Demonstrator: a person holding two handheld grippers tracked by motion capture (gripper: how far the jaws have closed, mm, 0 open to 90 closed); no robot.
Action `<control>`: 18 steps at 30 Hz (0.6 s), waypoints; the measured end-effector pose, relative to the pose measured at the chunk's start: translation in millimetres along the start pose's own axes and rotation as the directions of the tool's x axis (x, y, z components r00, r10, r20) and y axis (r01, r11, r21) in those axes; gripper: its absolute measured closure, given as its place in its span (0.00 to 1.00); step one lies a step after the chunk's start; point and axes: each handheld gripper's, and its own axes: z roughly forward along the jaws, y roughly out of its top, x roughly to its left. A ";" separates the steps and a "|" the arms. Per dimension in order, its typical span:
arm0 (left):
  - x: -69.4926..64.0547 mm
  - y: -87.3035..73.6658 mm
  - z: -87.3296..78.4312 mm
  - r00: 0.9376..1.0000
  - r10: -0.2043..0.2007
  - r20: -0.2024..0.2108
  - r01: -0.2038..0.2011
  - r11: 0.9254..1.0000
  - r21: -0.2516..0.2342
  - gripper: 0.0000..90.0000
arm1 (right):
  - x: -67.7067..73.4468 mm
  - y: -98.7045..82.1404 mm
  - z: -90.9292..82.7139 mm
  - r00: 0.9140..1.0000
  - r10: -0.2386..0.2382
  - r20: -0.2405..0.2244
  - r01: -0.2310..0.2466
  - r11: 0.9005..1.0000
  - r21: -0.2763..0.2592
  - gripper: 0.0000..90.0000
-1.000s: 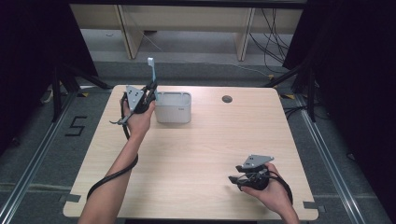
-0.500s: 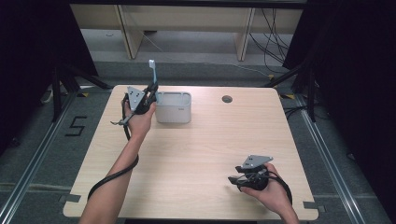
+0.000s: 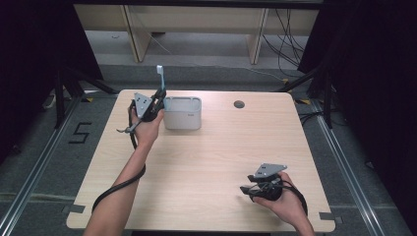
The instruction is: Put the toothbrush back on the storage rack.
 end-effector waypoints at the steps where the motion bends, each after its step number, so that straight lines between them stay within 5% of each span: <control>1: 0.0 -0.6 0.0 1.000 0.000 0.000 0.000 1.000 0.002 0.92 | 0.5 -0.1 0.1 1.000 0.006 -0.001 -0.006 1.000 0.001 0.53; 18: -2.6 -5.8 -0.5 1.000 -0.001 0.006 0.001 1.000 0.016 0.92 | 0.6 -0.2 1.5 1.000 0.000 -0.003 0.000 1.000 0.004 0.53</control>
